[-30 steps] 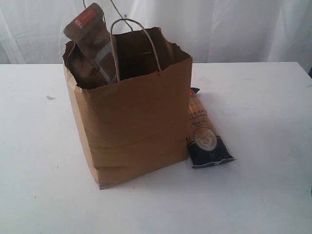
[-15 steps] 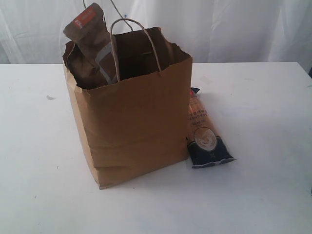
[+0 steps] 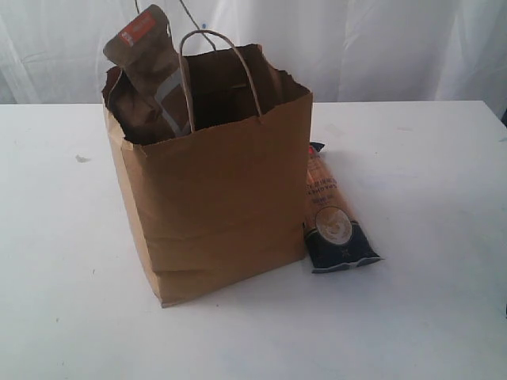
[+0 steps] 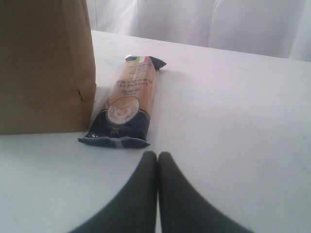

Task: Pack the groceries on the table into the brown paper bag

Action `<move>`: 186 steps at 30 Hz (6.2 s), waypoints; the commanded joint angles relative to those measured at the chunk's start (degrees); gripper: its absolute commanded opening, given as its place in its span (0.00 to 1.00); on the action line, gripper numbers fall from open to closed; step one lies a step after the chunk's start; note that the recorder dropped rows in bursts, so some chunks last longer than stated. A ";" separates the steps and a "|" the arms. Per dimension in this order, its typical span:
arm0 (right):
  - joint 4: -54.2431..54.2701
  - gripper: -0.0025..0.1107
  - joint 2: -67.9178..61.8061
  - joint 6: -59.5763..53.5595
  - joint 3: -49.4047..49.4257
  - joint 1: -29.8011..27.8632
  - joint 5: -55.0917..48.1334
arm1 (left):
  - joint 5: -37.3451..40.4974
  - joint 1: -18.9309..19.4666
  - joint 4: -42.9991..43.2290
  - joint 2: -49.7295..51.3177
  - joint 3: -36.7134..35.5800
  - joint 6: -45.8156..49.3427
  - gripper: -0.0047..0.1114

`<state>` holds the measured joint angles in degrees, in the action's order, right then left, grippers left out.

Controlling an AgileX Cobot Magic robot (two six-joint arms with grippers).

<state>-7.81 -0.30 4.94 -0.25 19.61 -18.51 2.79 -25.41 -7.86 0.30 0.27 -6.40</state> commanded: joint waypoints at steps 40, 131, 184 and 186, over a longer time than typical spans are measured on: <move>18.30 0.02 0.30 10.83 -4.43 -0.23 28.09 | 0.20 0.27 -0.60 -0.30 -0.27 0.19 0.04; 9.25 0.02 -98.49 -20.77 -46.34 -6.42 -29.41 | 0.20 0.27 -0.60 -0.30 -0.27 0.30 0.04; 21.05 0.74 -107.16 -33.21 -59.74 -2.98 -12.30 | 0.20 0.27 -0.60 -0.30 -0.27 0.41 0.04; 20.86 0.73 -107.26 -33.21 -59.74 -2.98 -12.20 | 0.20 0.27 -0.60 -0.30 -0.27 0.41 0.04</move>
<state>13.62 -107.32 -27.54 -59.54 16.54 -30.80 3.02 -25.41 -7.86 0.30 0.27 -6.40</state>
